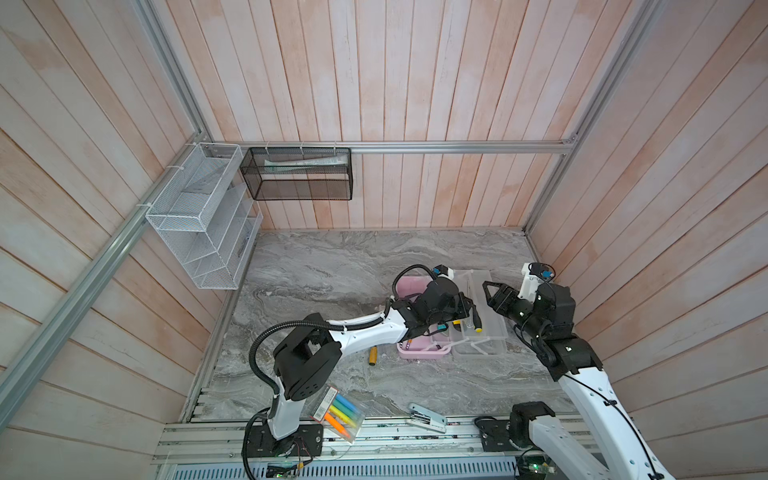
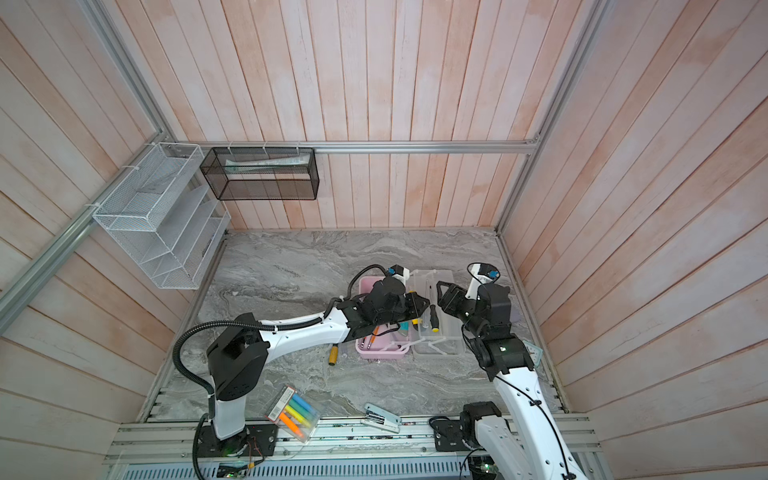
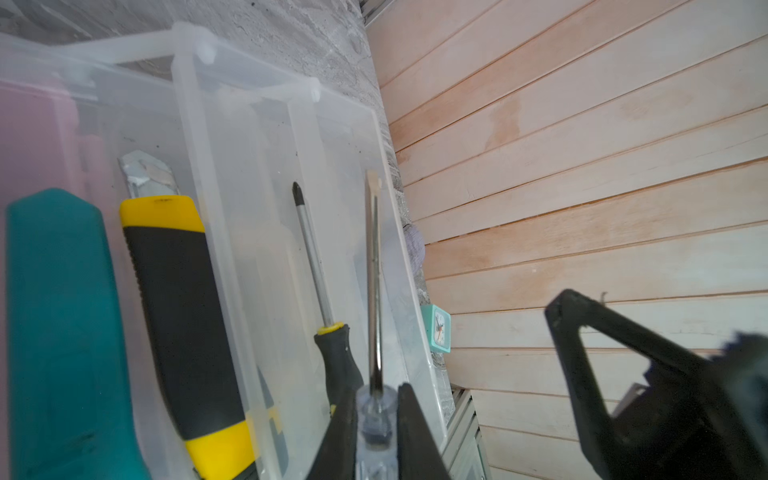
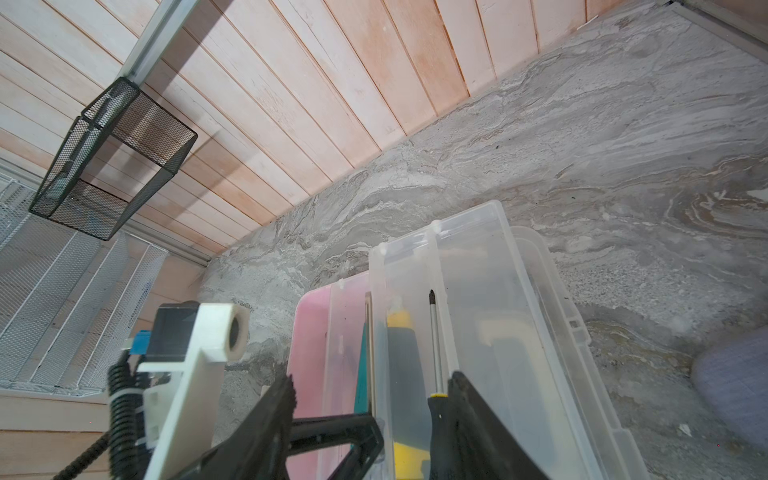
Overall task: Pack the tool kit
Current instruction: 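Open and withdraw the left gripper while the right gripper lowers the lid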
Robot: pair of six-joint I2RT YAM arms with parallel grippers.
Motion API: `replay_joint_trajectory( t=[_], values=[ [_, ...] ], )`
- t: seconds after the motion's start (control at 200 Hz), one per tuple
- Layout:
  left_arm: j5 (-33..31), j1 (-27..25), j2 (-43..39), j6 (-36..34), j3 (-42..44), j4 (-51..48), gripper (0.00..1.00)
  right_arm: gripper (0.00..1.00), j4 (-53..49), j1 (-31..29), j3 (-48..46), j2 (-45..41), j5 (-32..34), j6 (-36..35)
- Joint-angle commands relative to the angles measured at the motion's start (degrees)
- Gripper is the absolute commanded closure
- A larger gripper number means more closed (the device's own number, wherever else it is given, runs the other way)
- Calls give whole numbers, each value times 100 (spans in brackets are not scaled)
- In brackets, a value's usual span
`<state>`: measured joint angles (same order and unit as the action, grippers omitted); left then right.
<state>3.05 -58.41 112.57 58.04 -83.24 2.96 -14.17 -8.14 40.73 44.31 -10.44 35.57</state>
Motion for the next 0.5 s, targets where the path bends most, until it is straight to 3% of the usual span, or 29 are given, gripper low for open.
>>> replay_joint_trajectory(
  t=[0.0,0.15,0.235,0.32,0.495],
  values=[
    [58,-25,141,85,-221,-111,100,42,-42,20,-91,-74,-63,-77],
    [132,-25,259,68,-363,-230,100,40,-37,32,-149,-79,-64,-93],
    [161,-27,324,76,-413,-276,77,39,-33,37,-158,-72,-55,-103],
    [140,-22,338,59,-437,-328,65,38,-20,38,-166,-74,-55,-95],
    [43,-4,246,6,-410,-390,61,38,10,36,-176,-55,-93,-93]
  ],
)
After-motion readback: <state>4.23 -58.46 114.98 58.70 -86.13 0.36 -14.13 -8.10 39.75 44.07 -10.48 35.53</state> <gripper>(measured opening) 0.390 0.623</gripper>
